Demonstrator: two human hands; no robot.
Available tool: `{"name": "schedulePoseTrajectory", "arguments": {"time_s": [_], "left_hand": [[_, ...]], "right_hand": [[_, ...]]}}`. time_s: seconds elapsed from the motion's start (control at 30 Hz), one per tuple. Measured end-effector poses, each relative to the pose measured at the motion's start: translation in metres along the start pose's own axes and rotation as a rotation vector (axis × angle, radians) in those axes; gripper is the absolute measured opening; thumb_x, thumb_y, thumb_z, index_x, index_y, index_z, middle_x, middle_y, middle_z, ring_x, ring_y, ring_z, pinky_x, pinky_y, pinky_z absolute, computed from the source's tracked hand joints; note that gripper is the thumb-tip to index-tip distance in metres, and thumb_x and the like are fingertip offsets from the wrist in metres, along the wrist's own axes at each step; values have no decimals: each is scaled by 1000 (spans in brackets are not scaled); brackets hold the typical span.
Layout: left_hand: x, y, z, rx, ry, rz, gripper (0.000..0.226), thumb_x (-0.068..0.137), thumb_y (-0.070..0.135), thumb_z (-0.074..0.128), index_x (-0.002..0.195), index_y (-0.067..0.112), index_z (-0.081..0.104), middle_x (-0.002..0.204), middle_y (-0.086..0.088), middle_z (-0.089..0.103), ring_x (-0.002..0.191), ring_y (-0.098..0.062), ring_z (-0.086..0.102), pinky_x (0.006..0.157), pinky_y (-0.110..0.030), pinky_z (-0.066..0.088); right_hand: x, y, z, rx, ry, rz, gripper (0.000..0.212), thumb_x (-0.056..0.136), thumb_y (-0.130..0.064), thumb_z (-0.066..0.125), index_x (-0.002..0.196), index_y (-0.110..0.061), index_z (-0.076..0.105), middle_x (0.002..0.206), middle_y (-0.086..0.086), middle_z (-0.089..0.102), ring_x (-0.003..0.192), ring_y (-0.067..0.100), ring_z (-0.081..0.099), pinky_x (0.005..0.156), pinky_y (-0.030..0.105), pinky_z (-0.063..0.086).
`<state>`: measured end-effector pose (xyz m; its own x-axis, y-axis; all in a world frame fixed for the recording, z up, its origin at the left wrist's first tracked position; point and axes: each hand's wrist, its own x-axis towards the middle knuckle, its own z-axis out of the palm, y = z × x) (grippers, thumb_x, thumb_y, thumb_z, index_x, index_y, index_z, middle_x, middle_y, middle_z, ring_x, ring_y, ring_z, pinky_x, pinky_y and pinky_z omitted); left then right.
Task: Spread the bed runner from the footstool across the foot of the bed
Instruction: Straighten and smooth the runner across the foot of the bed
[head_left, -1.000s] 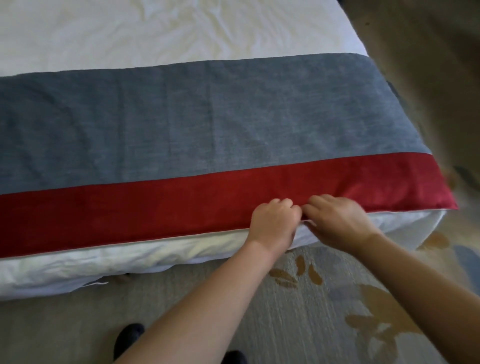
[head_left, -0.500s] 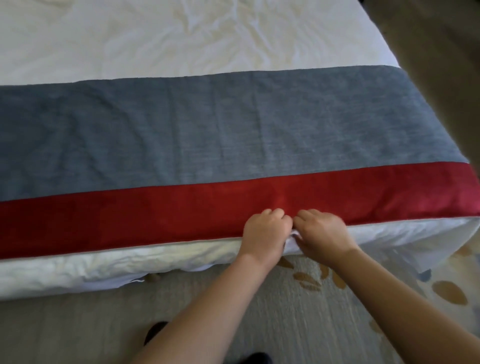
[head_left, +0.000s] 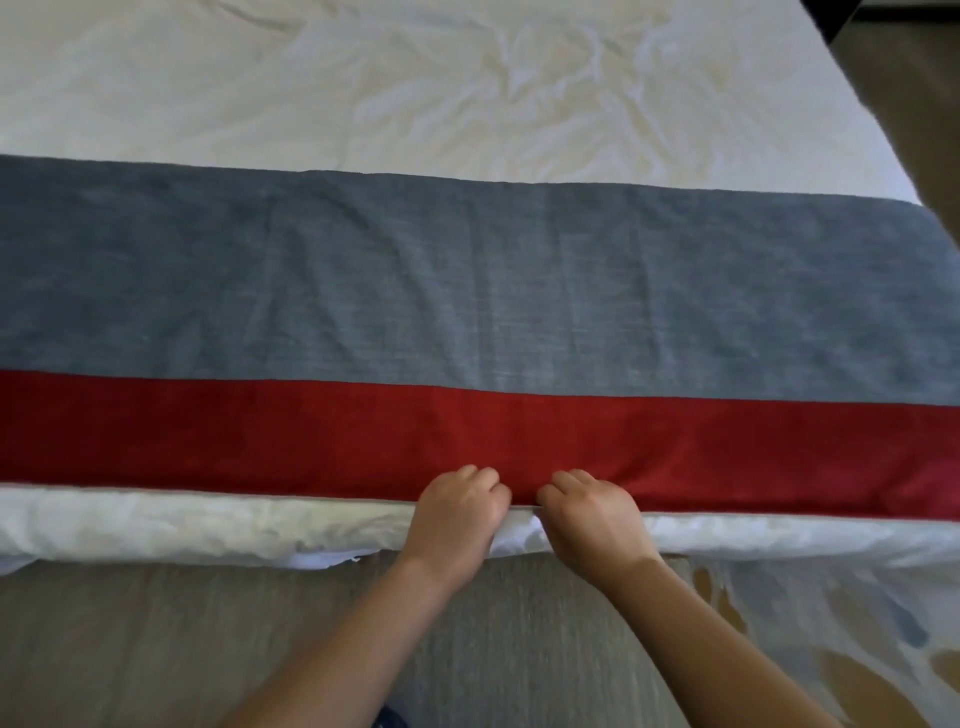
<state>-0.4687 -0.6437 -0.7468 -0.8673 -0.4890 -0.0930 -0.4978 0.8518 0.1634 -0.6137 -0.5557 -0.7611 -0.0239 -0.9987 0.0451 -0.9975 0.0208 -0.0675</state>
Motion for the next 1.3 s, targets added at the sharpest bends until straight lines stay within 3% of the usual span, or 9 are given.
{"name": "schedulePoseTrajectory", "arguments": {"time_s": [0.1, 0.27, 0.43, 0.5, 0.6, 0.8, 1.07, 1.2, 1.3], "left_hand": [[-15, -35, -5, -25, 55, -8, 22, 55, 15, 82, 63, 18, 62, 62, 3, 55, 57, -18, 54, 47, -30, 44], [-59, -123, -17, -4, 52, -123, 19, 59, 14, 75, 75, 12, 66, 71, -2, 59, 62, -23, 57, 50, -33, 48], [-102, -187, -25, 31, 55, -211, 25, 66, 18, 44, 65, 10, 68, 61, -2, 59, 53, -23, 57, 42, -29, 46], [-112, -192, -25, 43, 41, -144, 23, 67, 17, 45, 60, 12, 66, 58, -1, 57, 51, -21, 57, 41, -27, 45], [-115, -201, -27, 29, 48, -73, 21, 69, 17, 47, 60, 13, 66, 58, 0, 56, 52, -19, 55, 42, -29, 45], [-146, -247, -32, -9, 98, -168, 30, 74, 25, 48, 81, 8, 72, 72, -4, 65, 61, -23, 61, 51, -31, 51], [-197, -286, -32, 0, 3, -197, 25, 66, 17, 40, 59, 11, 64, 56, -1, 55, 45, -18, 54, 37, -23, 42], [-201, -301, -31, -28, 49, -211, 23, 76, 20, 47, 76, 11, 69, 70, -1, 61, 60, -20, 58, 51, -32, 50], [-188, -316, -43, 17, 27, -222, 35, 76, 29, 46, 89, 8, 72, 83, -4, 67, 70, -23, 64, 60, -33, 55]], "right_hand": [[22, -23, -1, 13, 24, -65, 32, 43, -18, 87, 52, -20, 56, 51, -3, 51, 44, 17, 50, 34, 23, 34], [78, -88, 0, 60, 22, -97, 32, 41, -26, 88, 56, -22, 61, 55, -7, 54, 48, 13, 53, 35, 19, 34], [111, -143, 6, 80, -24, -104, 36, 27, -8, 82, 50, -22, 58, 51, -8, 51, 44, 11, 49, 35, 17, 24], [110, -152, 10, 80, -37, -104, 39, 20, -4, 78, 46, -21, 55, 49, -7, 49, 42, 11, 47, 36, 17, 21], [114, -154, 10, 107, -18, -104, 35, 28, -5, 79, 49, -19, 56, 51, -5, 50, 43, 14, 48, 36, 18, 24], [145, -189, 6, 159, 20, -186, 27, 40, -19, 84, 57, -21, 63, 55, -7, 54, 47, 13, 52, 36, 19, 34], [162, -241, 21, 150, -123, -202, 35, 24, -13, 81, 47, -23, 57, 49, -9, 50, 43, 8, 47, 34, 19, 32], [170, -230, 16, 183, -177, -297, 23, 49, -31, 85, 58, -26, 64, 56, -11, 55, 47, 7, 51, 36, 19, 37], [180, -226, 7, 173, -226, -356, 26, 52, -44, 82, 65, -29, 67, 60, -13, 57, 50, 6, 53, 39, 18, 39]]}}
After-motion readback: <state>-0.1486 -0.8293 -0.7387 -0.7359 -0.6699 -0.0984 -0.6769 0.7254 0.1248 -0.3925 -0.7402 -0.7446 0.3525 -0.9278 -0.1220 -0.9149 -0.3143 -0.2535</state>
